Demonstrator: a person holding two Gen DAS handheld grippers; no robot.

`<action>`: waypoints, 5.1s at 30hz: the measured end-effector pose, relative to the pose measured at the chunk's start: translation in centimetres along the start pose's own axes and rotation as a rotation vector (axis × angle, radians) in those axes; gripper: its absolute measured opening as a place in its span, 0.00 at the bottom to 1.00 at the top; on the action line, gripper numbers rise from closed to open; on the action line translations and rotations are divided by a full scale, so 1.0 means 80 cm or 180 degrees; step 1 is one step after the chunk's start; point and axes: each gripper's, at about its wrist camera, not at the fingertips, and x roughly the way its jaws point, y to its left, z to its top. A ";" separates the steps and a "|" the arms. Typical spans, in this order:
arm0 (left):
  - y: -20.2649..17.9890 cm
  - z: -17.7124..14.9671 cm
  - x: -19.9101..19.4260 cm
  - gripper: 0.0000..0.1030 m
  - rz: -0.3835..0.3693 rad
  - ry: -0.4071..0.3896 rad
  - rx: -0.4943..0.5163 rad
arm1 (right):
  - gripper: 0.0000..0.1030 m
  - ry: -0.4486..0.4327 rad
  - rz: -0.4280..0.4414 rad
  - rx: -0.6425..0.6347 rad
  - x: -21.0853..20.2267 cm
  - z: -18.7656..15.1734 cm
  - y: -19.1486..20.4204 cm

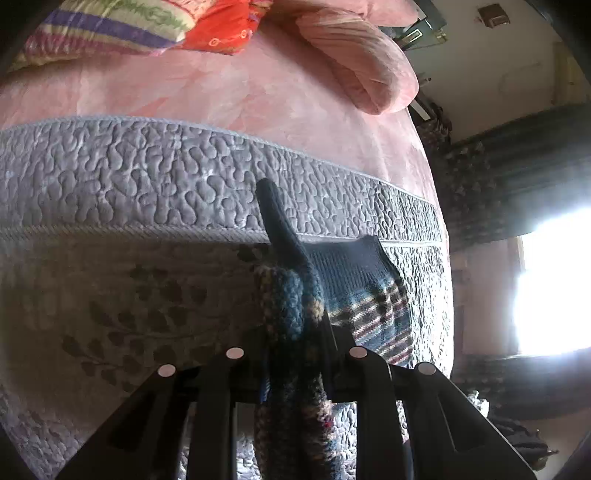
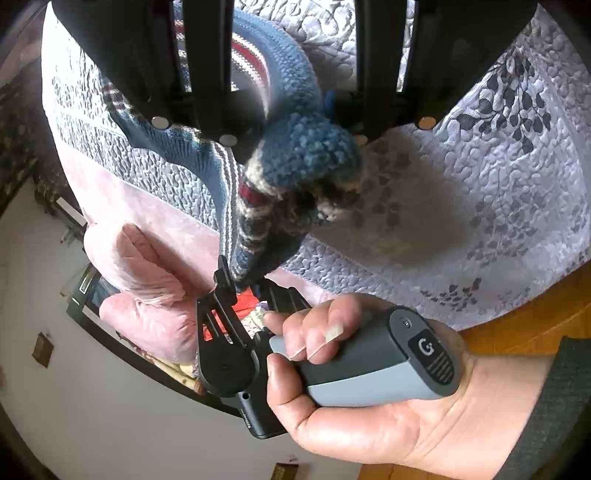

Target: Fold small clothes

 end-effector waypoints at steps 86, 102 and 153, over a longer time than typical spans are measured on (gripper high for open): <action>-0.343 -0.025 0.319 0.20 0.1256 0.0271 0.0703 | 0.16 0.0193 -0.0052 0.2028 -0.029 -0.238 -0.330; -0.372 -0.052 0.389 0.20 0.2036 -0.0022 0.0900 | 0.15 0.0188 0.0306 0.2514 -0.004 -0.305 -0.365; -0.244 -0.181 0.169 0.66 0.0328 -0.0303 0.1255 | 0.63 0.0662 0.2192 0.3480 0.038 -0.349 -0.465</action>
